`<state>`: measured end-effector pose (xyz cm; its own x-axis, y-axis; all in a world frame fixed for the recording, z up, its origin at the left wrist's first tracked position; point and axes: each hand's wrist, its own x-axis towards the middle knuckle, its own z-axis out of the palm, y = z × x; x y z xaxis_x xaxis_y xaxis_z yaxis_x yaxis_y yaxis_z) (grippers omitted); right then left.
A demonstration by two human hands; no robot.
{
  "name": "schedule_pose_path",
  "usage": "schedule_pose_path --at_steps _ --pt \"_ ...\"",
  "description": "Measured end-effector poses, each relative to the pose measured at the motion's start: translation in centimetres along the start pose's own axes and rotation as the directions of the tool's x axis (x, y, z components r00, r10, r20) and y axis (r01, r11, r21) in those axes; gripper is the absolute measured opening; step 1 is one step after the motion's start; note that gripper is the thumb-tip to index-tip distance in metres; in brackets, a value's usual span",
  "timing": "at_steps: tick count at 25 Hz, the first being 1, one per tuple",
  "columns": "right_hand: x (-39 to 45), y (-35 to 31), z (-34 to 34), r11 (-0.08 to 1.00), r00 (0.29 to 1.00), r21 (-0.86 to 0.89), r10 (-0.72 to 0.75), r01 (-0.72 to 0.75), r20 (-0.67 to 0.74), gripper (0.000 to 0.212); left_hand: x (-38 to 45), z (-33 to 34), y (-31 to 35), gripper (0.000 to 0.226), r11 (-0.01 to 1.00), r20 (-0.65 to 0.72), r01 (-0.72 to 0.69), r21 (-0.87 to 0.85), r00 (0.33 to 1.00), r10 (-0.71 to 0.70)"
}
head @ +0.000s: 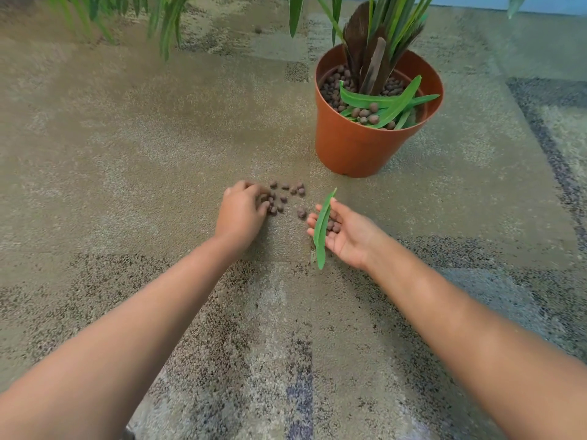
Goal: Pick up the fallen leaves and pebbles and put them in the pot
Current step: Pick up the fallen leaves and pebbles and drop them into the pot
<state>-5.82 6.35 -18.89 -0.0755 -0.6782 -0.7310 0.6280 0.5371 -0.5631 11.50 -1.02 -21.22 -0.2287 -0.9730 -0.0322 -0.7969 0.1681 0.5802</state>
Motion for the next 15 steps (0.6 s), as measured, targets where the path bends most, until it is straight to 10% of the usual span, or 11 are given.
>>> schedule_pose_path --at_steps 9,15 --pt "2.0 0.4 4.2 0.766 0.958 -0.636 -0.241 0.089 -0.157 0.009 -1.9 1.1 1.6 0.013 0.989 -0.018 -0.091 0.114 0.995 0.093" --pt "1.9 0.1 3.3 0.811 0.968 -0.577 -0.210 0.092 -0.141 0.009 -1.2 0.9 1.9 0.015 0.997 -0.045 0.069 0.020 0.997 -0.068"
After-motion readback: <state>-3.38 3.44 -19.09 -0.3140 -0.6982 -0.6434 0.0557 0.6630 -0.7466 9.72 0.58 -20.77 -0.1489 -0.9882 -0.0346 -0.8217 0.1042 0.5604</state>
